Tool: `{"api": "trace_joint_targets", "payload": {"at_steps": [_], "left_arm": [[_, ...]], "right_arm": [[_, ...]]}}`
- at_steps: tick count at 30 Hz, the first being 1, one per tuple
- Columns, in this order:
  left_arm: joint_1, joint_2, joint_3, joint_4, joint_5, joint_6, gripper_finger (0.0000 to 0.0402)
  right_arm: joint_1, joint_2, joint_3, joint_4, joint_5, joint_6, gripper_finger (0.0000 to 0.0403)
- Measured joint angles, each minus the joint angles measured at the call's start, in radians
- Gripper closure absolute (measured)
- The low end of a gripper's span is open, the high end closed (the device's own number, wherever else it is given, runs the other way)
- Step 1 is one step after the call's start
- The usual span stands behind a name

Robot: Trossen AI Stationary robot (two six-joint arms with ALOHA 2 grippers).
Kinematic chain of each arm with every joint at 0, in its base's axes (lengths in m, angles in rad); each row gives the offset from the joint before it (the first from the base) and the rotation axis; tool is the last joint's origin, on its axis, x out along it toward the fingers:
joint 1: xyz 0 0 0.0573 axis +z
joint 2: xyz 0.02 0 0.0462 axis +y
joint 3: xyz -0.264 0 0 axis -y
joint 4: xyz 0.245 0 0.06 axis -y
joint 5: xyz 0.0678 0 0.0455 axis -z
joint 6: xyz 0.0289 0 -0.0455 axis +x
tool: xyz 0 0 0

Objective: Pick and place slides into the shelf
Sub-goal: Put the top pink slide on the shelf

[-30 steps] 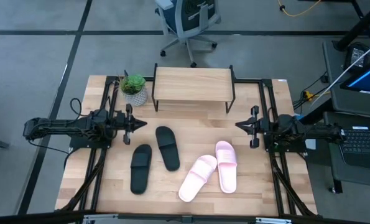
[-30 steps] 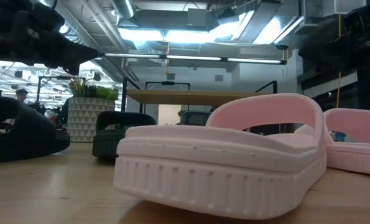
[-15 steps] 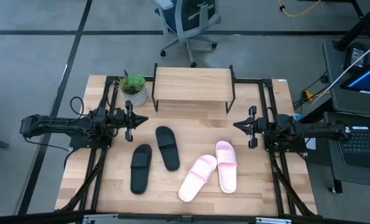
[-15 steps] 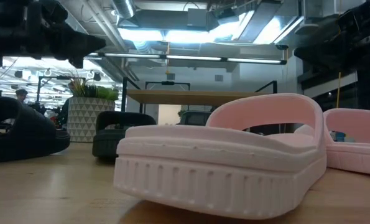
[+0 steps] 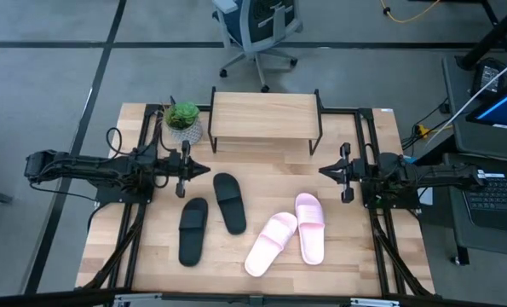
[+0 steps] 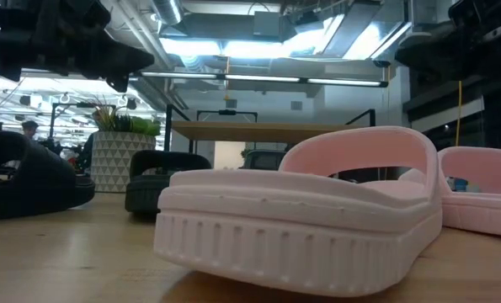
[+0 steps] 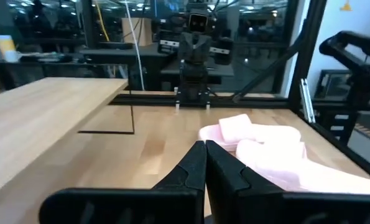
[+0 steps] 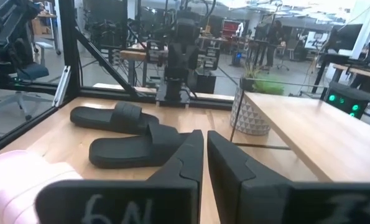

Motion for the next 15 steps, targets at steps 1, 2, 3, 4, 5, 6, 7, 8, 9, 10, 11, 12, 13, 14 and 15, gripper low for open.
{"api": "trace_joint_targets", "payload": {"at_steps": [1,2,3,4,5,6,7,8,9,10,11,12,13,14,15], "left_arm": [[0.0,0.0,0.0,0.0,-0.002,-0.016,0.0401],[0.0,0.0,0.0,0.0,-0.003,-0.032,0.0401],[0.0,-0.001,0.0,0.0,-0.002,-0.053,0.0401],[0.0,-0.001,0.0,0.0,-0.002,-0.074,0.0401],[0.0,-0.001,0.0,0.0,-0.002,-0.093,0.0401],[0.0,-0.001,0.0,0.0,-0.003,-0.108,0.0401],[0.0,-0.001,0.0,0.0,-0.003,-0.121,0.0401],[0.0,-0.001,0.0,0.0,-0.003,-0.123,0.0401],[0.0,-0.001,0.0,0.0,-0.003,-0.125,0.0401],[0.0,-0.001,0.0,0.0,-0.003,-0.125,0.0401],[0.0,-0.001,0.0,0.0,-0.003,-0.125,0.0401],[0.0,-0.001,0.0,0.0,-0.003,-0.117,0.0401],[0.0,-0.001,0.0,0.0,-0.003,-0.092,0.0401],[0.0,-0.001,0.0,0.0,-0.003,-0.051,0.0401],[0.0,-0.001,0.0,0.0,-0.003,-0.005,0.0401]], "right_arm": [[0.0,0.0,0.0,0.0,0.0,0.0,0.0377],[0.0,0.0,0.0,0.0,0.0,0.0,0.0377],[0.0,0.0,0.0,0.0,0.0,0.0,0.0377],[0.0,0.0,0.0,0.001,0.0,0.002,0.0377],[0.0,0.0,0.0,0.005,0.0,0.009,0.0377],[0.0,0.0,0.0,0.011,0.0,0.029,0.0377],[0.0,0.0,0.001,0.016,0.0,0.054,0.0377],[0.0,-0.001,0.001,0.018,0.0,0.082,0.0377],[0.0,0.0,0.001,0.019,0.0,0.104,0.0377],[0.0,0.0,0.001,0.023,0.0,0.117,0.0377],[0.0,0.0,0.001,0.032,0.0,0.132,0.0377],[0.0,0.0,0.001,0.038,0.0,0.136,0.0377],[0.0,-0.001,0.001,0.038,0.0,0.134,0.0377],[0.0,0.0,0.001,0.036,0.0,0.127,0.0377],[0.0,0.0,0.001,0.035,0.0,0.108,0.0377]]}}
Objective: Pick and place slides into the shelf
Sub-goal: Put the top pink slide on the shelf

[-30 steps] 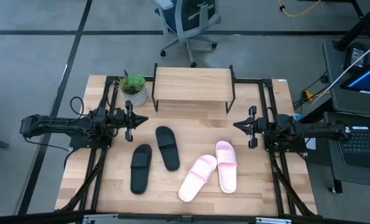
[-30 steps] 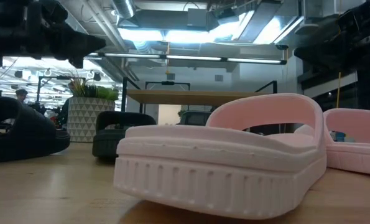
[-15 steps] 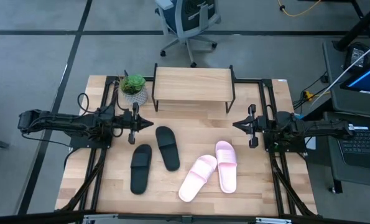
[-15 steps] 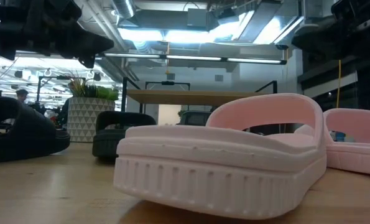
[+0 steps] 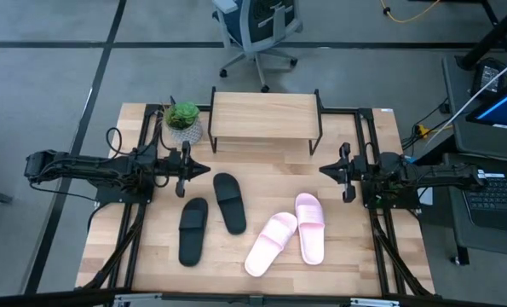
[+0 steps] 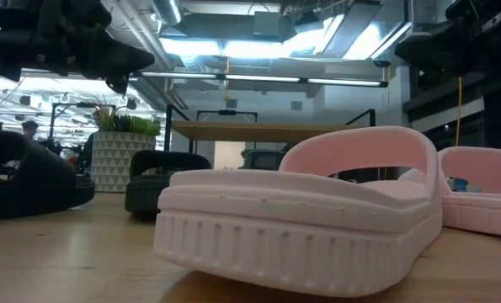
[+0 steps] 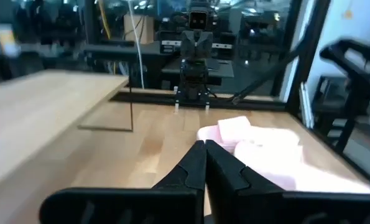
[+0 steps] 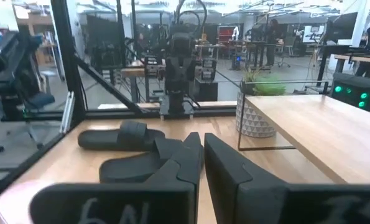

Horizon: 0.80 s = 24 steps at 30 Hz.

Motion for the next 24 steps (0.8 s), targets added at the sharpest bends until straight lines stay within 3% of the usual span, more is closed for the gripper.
{"api": "trace_joint_targets", "payload": {"at_steps": [9,16,24], "left_arm": [[0.0,0.0,0.0,-0.002,0.132,0.177,0.0401],[0.0,0.0,0.0,-0.002,0.132,0.108,0.0401],[-0.032,0.022,0.019,0.001,0.078,-0.013,0.0401]], "right_arm": [[0.0,-0.001,0.0,-0.026,-0.001,-0.139,0.0377],[0.001,0.0,0.0,-0.046,-0.133,-0.16,0.0381],[0.001,0.0,0.004,-0.049,-0.137,-0.126,0.0394]]}}
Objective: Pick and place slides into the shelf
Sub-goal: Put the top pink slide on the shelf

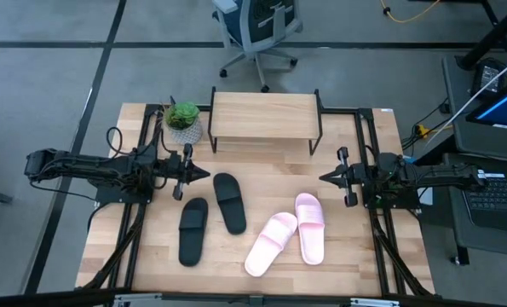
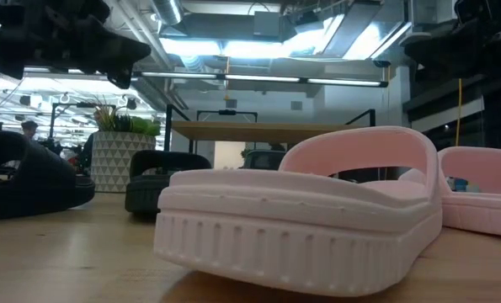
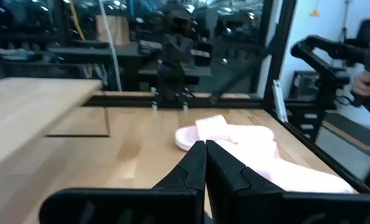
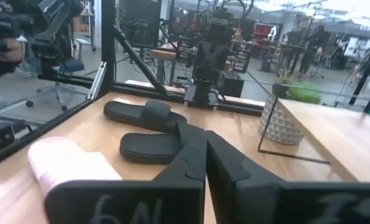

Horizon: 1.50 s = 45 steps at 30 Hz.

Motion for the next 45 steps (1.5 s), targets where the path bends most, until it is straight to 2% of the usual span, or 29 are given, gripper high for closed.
{"api": "trace_joint_targets", "payload": {"at_steps": [3,7,12,17,22,27,37,41,45], "left_arm": [[-0.034,0.022,0.036,-0.003,0.0,0.01,0.0401],[-0.073,0.054,0.104,-0.059,-0.014,0.013,0.0401],[-0.138,0.096,0.174,-0.185,-0.136,-0.002,0.0402],[-0.259,0.13,0.177,-0.17,-0.178,-0.002,0.0401],[-0.42,0.157,0.177,-0.164,-0.418,-0.032,0.0401],[-0.522,0.205,0.177,-0.149,-0.542,-0.055,0.0401],[-0.544,0.276,0.177,-0.099,-0.557,-0.075,0.0401],[-0.544,0.276,0.177,-0.097,-0.549,-0.074,0.0401],[-0.544,0.276,0.177,-0.097,-0.548,-0.075,0.0401]], "right_arm": [[0.004,0.003,0.035,-0.016,-0.002,0.044,0.0392],[0.024,0.031,0.116,-0.122,-0.002,0.041,0.0398],[0.058,0.088,0.201,-0.249,0.0,0.044,0.0399],[0.132,0.135,0.219,-0.262,0.008,0.052,0.04],[0.238,0.172,0.219,-0.257,0.141,0.083,0.0401],[0.364,0.239,0.219,-0.234,0.263,0.158,0.0401],[0.587,0.423,0.227,-0.073,0.472,0.176,0.0402],[0.646,0.501,0.307,-0.13,0.574,0.175,0.0402],[0.685,0.612,0.444,-0.256,0.63,0.201,0.0402]]}}
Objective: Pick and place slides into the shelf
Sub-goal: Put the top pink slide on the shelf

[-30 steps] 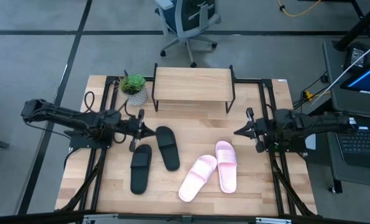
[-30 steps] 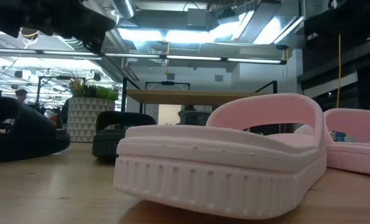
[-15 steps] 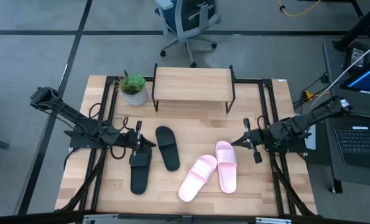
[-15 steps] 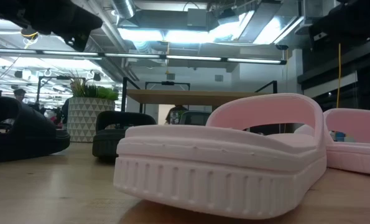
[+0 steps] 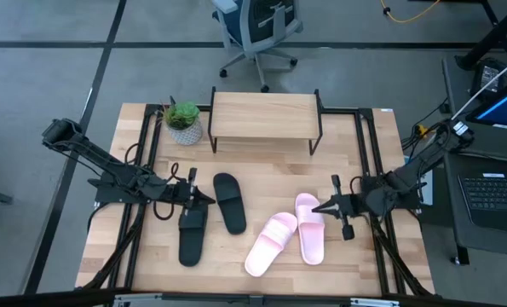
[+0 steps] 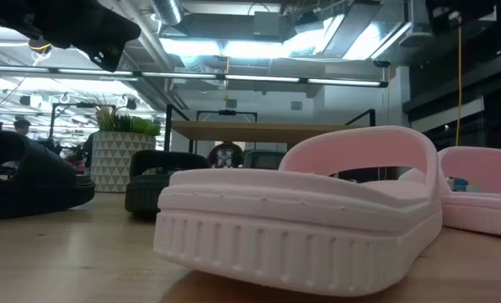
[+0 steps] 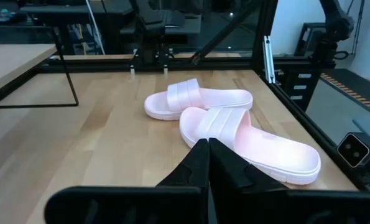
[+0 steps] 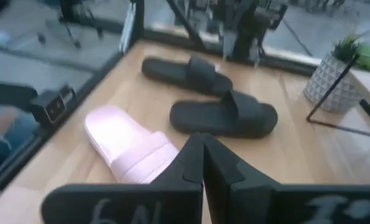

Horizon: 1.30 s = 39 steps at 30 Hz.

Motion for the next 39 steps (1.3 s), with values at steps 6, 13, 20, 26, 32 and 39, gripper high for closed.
{"api": "trace_joint_targets", "payload": {"at_steps": [6,13,20,26,32,39], "left_arm": [[0.0,0.0,0.0,0.0,0.001,0.001,0.0401],[0.0,0.0,0.0,-0.011,0.002,0.002,0.0401],[0.0,0.0,0.0,-0.011,0.002,0.002,0.0401],[0.0,0.0,-0.001,-0.011,0.001,0.005,0.0401],[0.0,0.0,-0.001,-0.01,-0.003,0.079,0.0401],[0.0,0.0,-0.001,-0.009,-0.005,0.106,0.0401]], "right_arm": [[0.034,0.206,0.203,-0.301,0.03,0.189,0.0402],[0.058,0.412,0.387,-0.538,0.083,0.397,0.0403],[0.078,0.59,0.584,-0.783,0.048,0.556,0.0403],[0.092,0.689,0.691,-0.972,0.002,0.754,0.0391],[0.089,0.727,0.699,-1.014,-0.057,0.815,0.0355],[0.068,0.752,0.699,-1.033,-0.057,0.814,0.0322]]}}
